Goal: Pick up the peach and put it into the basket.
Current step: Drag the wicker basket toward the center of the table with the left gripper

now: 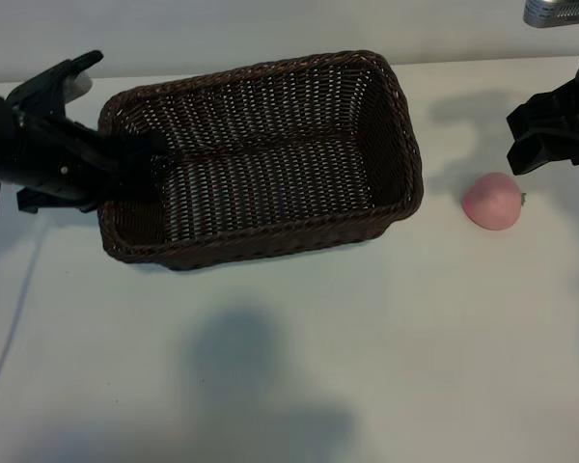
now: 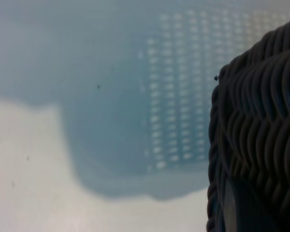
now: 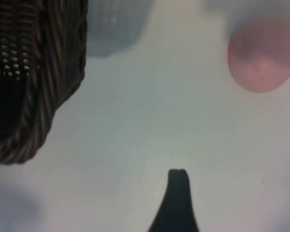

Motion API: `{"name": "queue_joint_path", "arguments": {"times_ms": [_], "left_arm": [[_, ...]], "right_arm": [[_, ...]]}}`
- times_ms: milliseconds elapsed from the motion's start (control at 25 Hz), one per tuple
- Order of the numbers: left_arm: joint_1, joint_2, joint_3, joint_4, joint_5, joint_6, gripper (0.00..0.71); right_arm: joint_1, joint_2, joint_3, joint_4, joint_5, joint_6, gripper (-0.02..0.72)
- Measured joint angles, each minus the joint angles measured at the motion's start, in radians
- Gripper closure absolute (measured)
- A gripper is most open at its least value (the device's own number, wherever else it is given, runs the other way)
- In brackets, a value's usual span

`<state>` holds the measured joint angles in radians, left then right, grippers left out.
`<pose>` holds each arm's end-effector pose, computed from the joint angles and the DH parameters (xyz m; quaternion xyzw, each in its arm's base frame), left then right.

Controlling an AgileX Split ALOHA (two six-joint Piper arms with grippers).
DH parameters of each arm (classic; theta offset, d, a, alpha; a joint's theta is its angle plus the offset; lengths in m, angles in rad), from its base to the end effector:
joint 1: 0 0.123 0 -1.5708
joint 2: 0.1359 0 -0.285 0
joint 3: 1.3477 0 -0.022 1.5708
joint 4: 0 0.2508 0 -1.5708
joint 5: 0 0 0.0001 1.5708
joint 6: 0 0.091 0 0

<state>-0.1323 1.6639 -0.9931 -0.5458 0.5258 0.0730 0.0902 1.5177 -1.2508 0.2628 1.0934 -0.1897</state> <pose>0.3242 -0.0671 0.2047 -0.0989 0.9526 -0.1914 0.2146 0.2982 0.0481 0.2995 -0.0949 0.9767 0.1165 0.1530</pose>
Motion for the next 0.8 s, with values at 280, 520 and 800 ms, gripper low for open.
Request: {"name": "queue_joint_path", "arguments": {"times_ms": [280, 520, 800], "left_arm": [[-0.011, 0.105, -0.106, 0.015, 0.018, 0.0, 0.55], [-0.077, 0.206, -0.199, 0.015, 0.023, 0.0, 0.55], [-0.108, 0.301, -0.273, 0.025, 0.03, -0.001, 0.55]], "right_arm": [[0.0, 0.0, 0.0, 0.001, 0.0, 0.0, 0.108], [0.0, 0.0, 0.0, 0.001, 0.0, 0.0, 0.108], [0.0, 0.0, 0.0, 0.001, 0.0, 0.0, 0.108]]}}
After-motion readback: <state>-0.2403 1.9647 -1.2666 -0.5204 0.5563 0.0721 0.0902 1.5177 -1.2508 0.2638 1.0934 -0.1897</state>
